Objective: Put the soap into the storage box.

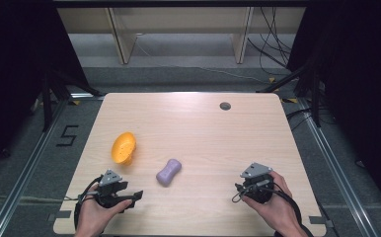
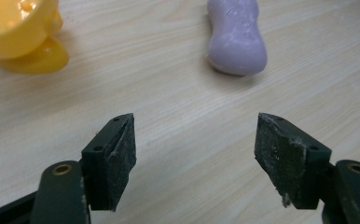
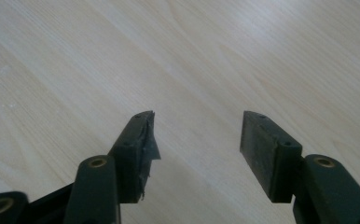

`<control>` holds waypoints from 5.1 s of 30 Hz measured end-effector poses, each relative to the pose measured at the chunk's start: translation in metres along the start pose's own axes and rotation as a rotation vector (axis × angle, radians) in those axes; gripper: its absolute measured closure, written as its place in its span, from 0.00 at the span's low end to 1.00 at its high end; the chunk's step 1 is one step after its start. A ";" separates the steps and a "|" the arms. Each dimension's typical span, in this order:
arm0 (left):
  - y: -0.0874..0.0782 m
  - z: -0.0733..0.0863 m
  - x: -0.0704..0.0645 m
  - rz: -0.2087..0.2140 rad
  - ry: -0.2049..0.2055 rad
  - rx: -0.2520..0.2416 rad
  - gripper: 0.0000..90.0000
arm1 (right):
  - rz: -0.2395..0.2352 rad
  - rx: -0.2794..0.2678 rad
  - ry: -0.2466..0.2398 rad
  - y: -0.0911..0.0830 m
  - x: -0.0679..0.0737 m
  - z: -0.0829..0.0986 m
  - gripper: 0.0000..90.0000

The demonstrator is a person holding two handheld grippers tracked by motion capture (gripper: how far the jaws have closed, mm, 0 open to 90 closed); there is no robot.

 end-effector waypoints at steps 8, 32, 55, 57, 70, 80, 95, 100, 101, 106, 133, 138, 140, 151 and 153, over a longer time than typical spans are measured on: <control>0.009 -0.036 -0.005 -0.025 -0.029 0.063 0.34 | -0.003 0.026 0.019 0.000 0.000 0.001 0.55; 0.071 -0.105 -0.030 -0.084 -0.062 0.361 0.35 | 0.000 0.032 0.016 0.000 -0.001 0.003 0.55; 0.118 -0.095 -0.045 -0.117 0.010 0.503 0.38 | -0.006 0.024 0.024 -0.002 0.002 0.002 0.54; 0.119 -0.095 -0.046 -0.113 0.012 0.516 0.38 | -0.004 0.024 0.023 -0.002 0.001 0.002 0.54; 0.130 -0.090 -0.043 -0.144 0.059 0.538 0.41 | -0.006 0.029 0.014 -0.002 0.001 0.003 0.54; 0.133 -0.089 -0.044 -0.132 0.081 0.567 0.42 | -0.007 0.027 0.018 -0.002 0.001 0.003 0.54; 0.142 -0.081 -0.043 -0.135 0.102 0.589 0.48 | -0.006 0.027 0.019 -0.002 0.002 0.002 0.54; 0.142 -0.081 -0.044 -0.129 0.109 0.597 0.52 | -0.007 0.027 0.009 -0.002 0.001 0.003 0.54; 0.142 -0.081 -0.044 -0.129 0.109 0.597 0.52 | -0.007 0.027 0.009 -0.002 0.001 0.003 0.54; 0.143 -0.082 -0.046 -0.128 0.112 0.607 0.54 | -0.004 0.024 0.012 -0.002 0.002 0.003 0.54; 0.127 -0.086 -0.051 -0.118 0.053 0.477 0.54 | -0.003 0.022 0.006 -0.002 0.001 0.002 0.53; 0.120 -0.088 -0.047 -0.118 0.063 0.381 0.54 | -0.010 0.019 -0.001 -0.002 0.000 0.002 0.53; 0.118 -0.089 -0.047 -0.120 0.068 0.361 0.54 | -0.007 0.019 0.002 -0.002 0.000 0.002 0.53; 0.103 -0.094 -0.046 -0.120 0.021 0.209 0.55 | -0.004 0.017 0.001 -0.002 0.000 0.002 0.53; 0.102 -0.095 -0.046 -0.120 0.027 0.197 0.55 | -0.004 0.016 0.001 -0.002 0.000 0.002 0.53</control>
Point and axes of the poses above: each handheld gripper's, and its own axes: y roughly forward along the jaws, z roughly out of its underside, x roughly to its left, the point moved 5 cm from there along y, roughly forward along the jaws, and after that the axes turned 8 degrees about -x, right-handed, at the moved point
